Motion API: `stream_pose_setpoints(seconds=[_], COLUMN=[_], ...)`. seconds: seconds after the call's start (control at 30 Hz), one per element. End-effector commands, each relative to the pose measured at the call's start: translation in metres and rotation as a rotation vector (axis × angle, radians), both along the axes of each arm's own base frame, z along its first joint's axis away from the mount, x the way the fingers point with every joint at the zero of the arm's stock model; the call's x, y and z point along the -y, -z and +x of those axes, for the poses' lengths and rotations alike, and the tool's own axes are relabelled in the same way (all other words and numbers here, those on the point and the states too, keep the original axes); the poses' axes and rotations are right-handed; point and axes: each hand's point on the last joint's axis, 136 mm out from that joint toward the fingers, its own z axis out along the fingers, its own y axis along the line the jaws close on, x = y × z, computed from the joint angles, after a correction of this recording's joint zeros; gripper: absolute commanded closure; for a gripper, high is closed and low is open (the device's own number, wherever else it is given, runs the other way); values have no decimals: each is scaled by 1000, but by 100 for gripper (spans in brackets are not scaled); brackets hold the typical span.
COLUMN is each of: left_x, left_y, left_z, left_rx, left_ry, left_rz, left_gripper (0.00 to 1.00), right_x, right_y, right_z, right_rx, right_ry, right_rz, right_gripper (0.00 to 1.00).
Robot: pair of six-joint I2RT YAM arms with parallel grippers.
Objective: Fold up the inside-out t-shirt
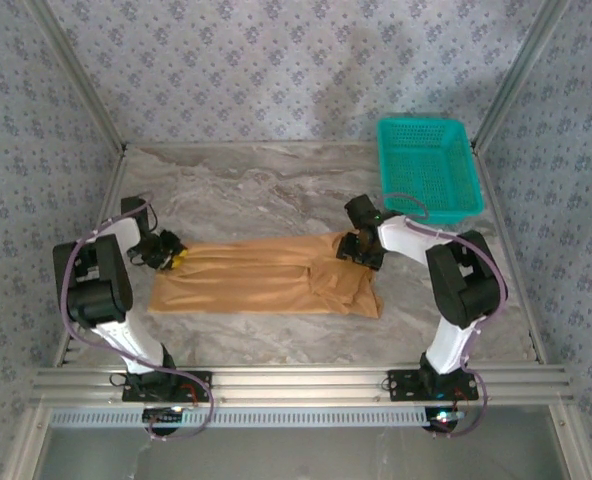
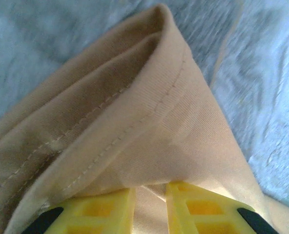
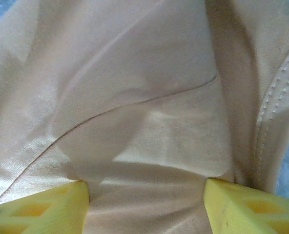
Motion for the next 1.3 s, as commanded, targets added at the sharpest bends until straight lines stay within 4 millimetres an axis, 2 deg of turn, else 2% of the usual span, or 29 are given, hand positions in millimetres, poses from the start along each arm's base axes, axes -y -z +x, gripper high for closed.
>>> stream_pose_setpoints(seconds=[0.0, 0.07, 0.17, 0.27, 0.4, 0.63, 0.7, 0.87, 1.07, 1.13, 1.23, 1.27], left_x=[-7, -13, -25, -27, -35, -49, -48, -40, -36, -36, -35, -35], left_y=[-25, -46, -65, -62, -47, -35, -30, -25, -17, -16, -20, -23], left_z=[-5, -2, 0, -2, -6, -3, -1, 23, 34, 35, 36, 37], left_rx=[42, 79, 95, 69, 6, -18, -29, 25, 26, 26, 41, 49], left_ry=[12, 19, 19, 14, 0, -33, -34, -45, -38, -35, -38, -42], left_rz=[75, 123, 197, 191, 196, 213, 198, 127, 87, 85, 81, 81], left_gripper=[72, 64, 60, 62, 64, 65, 65, 67, 69, 77, 96, 100], right_x=[1, -5, -15, -26, -34, -40, -42, -42, -41, -41, -40, -38], right_y=[-6, -33, -66, -86, -100, -102, -101, -95, -93, -93, -93, -90], right_z=[-2, 10, 14, 12, 10, 9, 7, 7, 6, 7, 8, 8], right_rx=[-23, 33, 103, 149, 177, 179, 173, 157, 147, 147, 149, 144], right_ry=[-130, -160, -194, -213, -231, -258, -263, -269, -266, -264, -262, -259], right_rz=[-108, -134, -116, -73, -41, -23, -11, -9, 4, 9, 5, -3], right_gripper=[33, 31, 30, 29, 29, 30, 30, 30, 29, 29, 30, 31])
